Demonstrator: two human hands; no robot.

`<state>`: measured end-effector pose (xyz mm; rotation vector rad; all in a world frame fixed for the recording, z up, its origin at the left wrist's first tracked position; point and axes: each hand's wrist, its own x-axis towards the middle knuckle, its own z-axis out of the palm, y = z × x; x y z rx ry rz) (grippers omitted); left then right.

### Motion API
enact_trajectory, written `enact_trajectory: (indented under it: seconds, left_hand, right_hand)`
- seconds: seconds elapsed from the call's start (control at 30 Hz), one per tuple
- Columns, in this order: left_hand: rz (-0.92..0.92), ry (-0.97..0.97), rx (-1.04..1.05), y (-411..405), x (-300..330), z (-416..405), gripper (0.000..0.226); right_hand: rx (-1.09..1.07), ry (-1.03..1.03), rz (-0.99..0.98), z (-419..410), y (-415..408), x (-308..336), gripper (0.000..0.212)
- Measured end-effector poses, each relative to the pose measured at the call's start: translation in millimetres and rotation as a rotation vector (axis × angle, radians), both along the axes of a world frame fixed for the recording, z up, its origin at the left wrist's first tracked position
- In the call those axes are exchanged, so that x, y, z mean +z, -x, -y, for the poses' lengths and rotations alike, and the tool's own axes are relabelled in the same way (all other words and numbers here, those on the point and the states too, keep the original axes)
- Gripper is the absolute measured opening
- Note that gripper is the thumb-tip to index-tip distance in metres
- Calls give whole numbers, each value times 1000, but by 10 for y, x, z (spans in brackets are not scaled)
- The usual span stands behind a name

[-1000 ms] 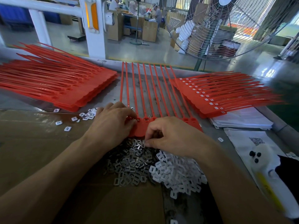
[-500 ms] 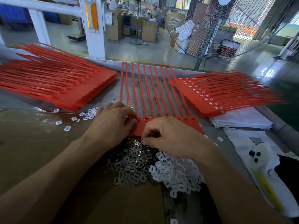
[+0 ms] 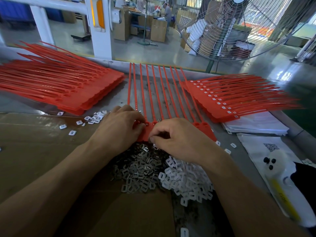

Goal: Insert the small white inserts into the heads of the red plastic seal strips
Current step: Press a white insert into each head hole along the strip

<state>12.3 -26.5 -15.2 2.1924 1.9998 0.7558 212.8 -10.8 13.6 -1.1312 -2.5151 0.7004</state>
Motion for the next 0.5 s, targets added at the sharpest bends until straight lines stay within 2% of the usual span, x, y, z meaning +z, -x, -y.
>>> enact_trajectory:
  seconds: [0.2, 0.5]
  left_hand:
    - [3, 2, 0, -7, 19, 16, 25]
    - [20, -17, -7, -4, 23, 19, 23]
  right_hand:
    - [-54, -5, -116, -20, 1, -27, 9]
    - [-115, 17, -188, -55, -14, -54, 9]
